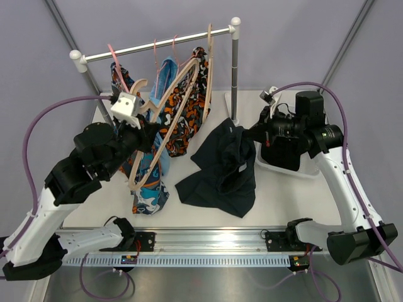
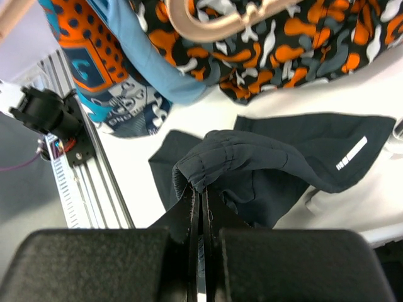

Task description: Remove the shorts from the hanger

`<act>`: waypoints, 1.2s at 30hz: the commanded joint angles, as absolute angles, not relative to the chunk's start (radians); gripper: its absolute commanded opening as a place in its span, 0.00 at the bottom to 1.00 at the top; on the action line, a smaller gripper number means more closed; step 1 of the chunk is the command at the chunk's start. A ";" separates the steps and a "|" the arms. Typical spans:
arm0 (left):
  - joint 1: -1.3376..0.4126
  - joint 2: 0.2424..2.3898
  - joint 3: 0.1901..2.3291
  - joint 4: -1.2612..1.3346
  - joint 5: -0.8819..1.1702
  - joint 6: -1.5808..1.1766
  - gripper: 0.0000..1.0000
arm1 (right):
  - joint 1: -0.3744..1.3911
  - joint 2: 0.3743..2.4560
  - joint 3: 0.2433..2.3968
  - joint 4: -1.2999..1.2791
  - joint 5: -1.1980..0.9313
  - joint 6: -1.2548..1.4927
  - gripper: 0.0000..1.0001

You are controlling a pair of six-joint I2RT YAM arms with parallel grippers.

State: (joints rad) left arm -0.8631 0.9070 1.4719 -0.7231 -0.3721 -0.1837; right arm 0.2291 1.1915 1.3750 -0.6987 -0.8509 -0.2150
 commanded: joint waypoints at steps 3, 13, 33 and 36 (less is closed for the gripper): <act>-0.867 0.998 1.562 -0.719 -0.420 -0.173 0.00 | 0.232 1.226 1.287 -0.755 -0.789 -0.328 0.09; -0.815 1.233 1.732 -0.795 -0.446 -0.173 0.00 | 0.230 1.203 1.287 -0.756 -0.805 -0.364 0.90; -0.571 1.719 2.236 -0.784 -0.161 -0.221 0.00 | 0.187 1.109 1.149 -0.683 -0.936 -0.350 0.95; -0.549 1.762 2.295 -0.779 -0.143 -0.248 0.00 | 0.166 1.100 1.135 -0.660 -0.957 -0.338 0.95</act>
State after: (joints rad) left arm -0.5732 1.7390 2.2066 -0.8192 -0.1905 -0.2134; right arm 0.1864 1.1305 1.1446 -0.7193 -0.9031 -0.3485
